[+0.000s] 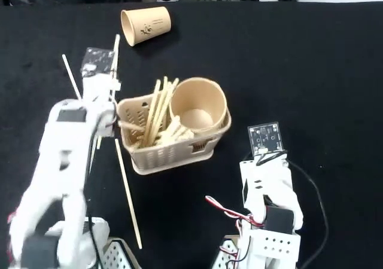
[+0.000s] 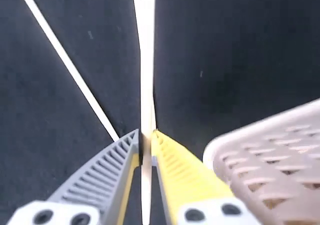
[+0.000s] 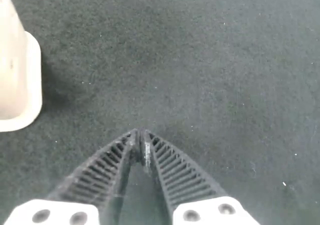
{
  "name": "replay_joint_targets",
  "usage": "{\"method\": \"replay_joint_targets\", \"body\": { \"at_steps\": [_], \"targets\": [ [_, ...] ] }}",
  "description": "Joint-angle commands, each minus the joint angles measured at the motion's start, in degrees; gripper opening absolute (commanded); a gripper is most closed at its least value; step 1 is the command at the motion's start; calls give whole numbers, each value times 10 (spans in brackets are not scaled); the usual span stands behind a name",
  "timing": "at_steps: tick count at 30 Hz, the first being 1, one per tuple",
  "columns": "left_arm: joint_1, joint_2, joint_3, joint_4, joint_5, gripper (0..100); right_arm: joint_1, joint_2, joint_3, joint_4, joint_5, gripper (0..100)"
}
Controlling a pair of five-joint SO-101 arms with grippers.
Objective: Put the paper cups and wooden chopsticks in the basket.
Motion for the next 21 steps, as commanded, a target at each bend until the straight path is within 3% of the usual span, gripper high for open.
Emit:
{"method": "replay_joint_targets", "body": {
  "at_steps": [1, 10, 18, 21],
  "targets": [
    [-26, -193, 103, -84, 24, 29, -8, -29, -2, 2, 1, 12],
    [-152, -368, 133, -128, 202, 29, -8, -29, -2, 2, 1, 12],
    [-146, -604, 93, -123, 221, 29, -8, -29, -2, 2, 1, 12],
    [-92, -707, 109, -120, 216, 29, -8, -29, -2, 1, 1, 12]
  ]
}}
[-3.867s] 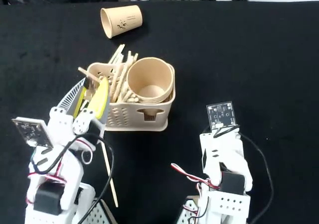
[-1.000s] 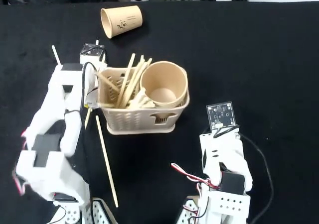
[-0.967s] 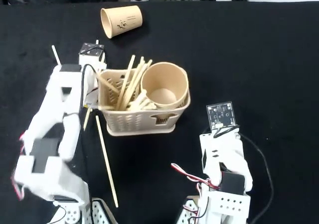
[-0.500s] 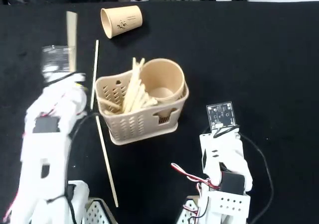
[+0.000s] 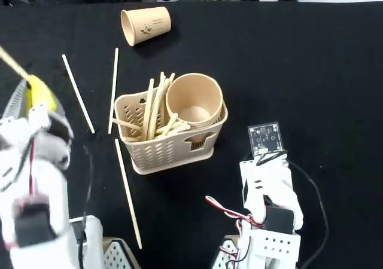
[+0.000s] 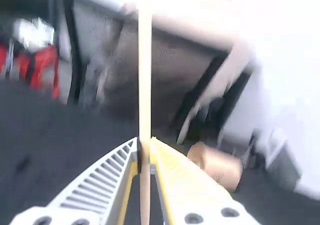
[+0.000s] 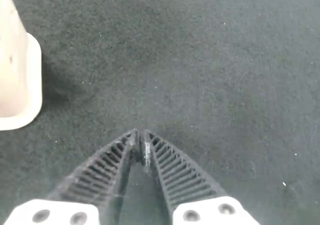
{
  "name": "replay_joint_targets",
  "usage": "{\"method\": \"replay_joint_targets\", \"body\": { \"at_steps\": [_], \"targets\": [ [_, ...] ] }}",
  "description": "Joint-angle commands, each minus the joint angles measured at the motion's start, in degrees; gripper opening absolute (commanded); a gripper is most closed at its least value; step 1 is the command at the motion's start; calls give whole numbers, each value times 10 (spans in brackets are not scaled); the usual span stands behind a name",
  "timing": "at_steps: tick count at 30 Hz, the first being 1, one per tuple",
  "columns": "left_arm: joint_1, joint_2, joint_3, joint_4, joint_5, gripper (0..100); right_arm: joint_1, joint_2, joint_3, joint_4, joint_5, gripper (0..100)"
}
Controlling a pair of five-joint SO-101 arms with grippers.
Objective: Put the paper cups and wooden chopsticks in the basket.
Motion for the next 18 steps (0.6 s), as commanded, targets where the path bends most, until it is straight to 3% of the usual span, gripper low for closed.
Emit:
{"method": "replay_joint_targets", "body": {
  "at_steps": [1, 4, 11, 18],
  "targets": [
    [79, -158, -4, 0, 3, 29, -8, -29, -2, 1, 1, 12],
    [173, -207, 19, 1, 2, 29, -8, -29, -2, 1, 1, 12],
    [313, -140, 71, 0, 2, 30, -8, -29, -2, 1, 1, 12],
    [356, -139, 118, -2, 2, 30, -8, -29, -2, 1, 1, 12]
  ]
}}
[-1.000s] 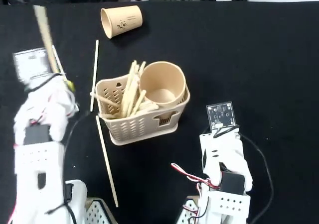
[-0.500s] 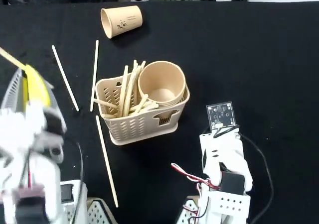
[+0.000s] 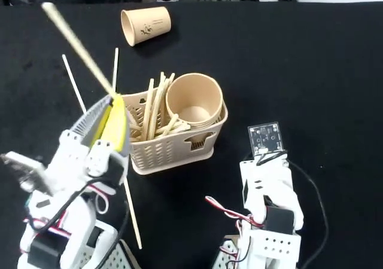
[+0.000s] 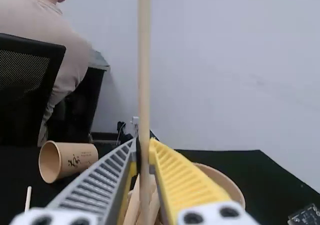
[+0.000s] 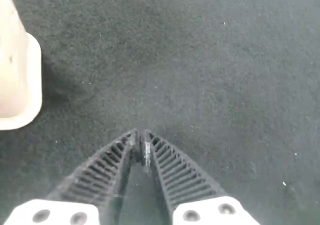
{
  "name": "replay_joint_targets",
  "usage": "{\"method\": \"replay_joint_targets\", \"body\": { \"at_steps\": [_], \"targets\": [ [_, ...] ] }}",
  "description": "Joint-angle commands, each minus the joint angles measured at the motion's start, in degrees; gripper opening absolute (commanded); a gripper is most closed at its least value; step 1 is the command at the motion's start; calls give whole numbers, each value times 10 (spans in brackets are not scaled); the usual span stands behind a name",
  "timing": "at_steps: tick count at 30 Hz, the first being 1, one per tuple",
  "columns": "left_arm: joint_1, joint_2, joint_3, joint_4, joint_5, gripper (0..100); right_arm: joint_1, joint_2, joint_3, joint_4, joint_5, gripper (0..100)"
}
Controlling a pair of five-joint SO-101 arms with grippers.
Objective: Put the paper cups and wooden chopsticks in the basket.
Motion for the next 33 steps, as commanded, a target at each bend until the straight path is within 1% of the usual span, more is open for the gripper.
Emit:
{"method": "replay_joint_targets", "body": {
  "at_steps": [1, 3, 5, 7, 9, 18, 20, 23, 25, 29, 33],
  "targets": [
    [15, 6, 29, -1, 2, 33, -8, -29, -2, 1, 1, 12],
    [14, 6, 41, 0, -3, 45, -8, -29, -2, 1, 1, 12],
    [14, 6, 46, 4, -20, 120, -8, -29, -2, 1, 1, 12],
    [3, 9, 39, 29, -7, 186, -8, -29, -2, 1, 1, 12],
    [-22, 9, 29, 46, 6, 194, -8, -29, -2, 1, 1, 12],
    [-210, 13, -20, 45, 11, 195, -8, -29, -2, 1, 1, 12],
    [-255, 34, -25, 44, 32, 195, -8, -29, -2, 1, 1, 12],
    [-315, 108, -36, 21, 83, 195, -8, -29, -2, 2, 1, 12],
    [-337, 186, -57, 1, 87, 195, -8, -29, -2, 3, 1, 12],
    [-343, 387, -136, -4, 85, 195, -8, -29, -2, 3, 1, 12],
    [-344, 602, -242, -4, 84, 195, -8, -29, -2, 3, 1, 12]
  ]
}}
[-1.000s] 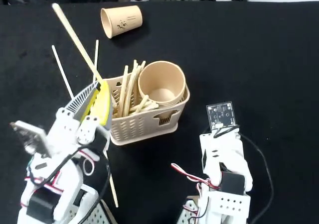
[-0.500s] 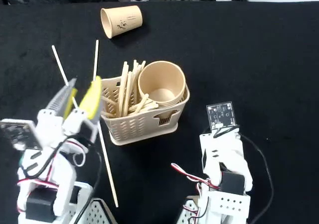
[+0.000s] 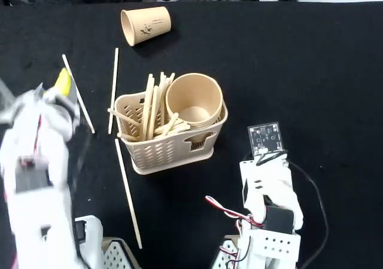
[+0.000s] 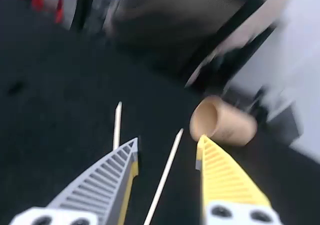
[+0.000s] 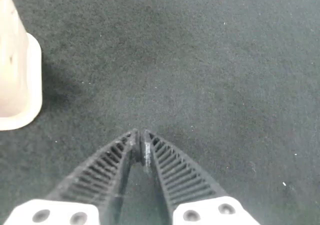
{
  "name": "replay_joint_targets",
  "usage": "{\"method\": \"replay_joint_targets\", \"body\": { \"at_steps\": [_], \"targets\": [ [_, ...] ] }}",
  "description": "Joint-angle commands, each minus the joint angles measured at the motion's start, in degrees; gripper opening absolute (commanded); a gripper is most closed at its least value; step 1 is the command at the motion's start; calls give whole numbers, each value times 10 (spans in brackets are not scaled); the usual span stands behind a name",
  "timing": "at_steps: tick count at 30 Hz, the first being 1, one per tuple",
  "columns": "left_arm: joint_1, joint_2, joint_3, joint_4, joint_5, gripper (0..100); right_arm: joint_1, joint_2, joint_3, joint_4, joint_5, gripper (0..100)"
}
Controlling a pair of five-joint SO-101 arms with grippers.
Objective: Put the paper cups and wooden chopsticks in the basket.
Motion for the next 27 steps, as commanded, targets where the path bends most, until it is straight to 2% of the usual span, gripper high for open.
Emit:
{"method": "replay_joint_targets", "body": {
  "at_steps": [1, 5, 9, 16, 20, 23, 27],
  "targets": [
    [-7, 258, -142, -11, 4, 195, -8, -29, -2, 3, 1, 12],
    [-8, 442, -259, -11, -2, 195, -8, -29, -2, 3, 1, 12],
    [-25, 591, -367, -7, -45, 194, -8, -29, -2, 2, 1, 12],
    [-49, 775, -488, -3, -50, 194, -9, -29, -2, 1, 1, 12],
    [-44, 828, -584, 95, -47, 188, -9, -29, -2, 1, 1, 12],
    [-33, 873, -671, 190, -49, 152, -9, -29, -2, 1, 1, 12],
    [-28, 957, -774, 270, -49, 108, -9, -29, -2, 3, 1, 12]
  ]
}}
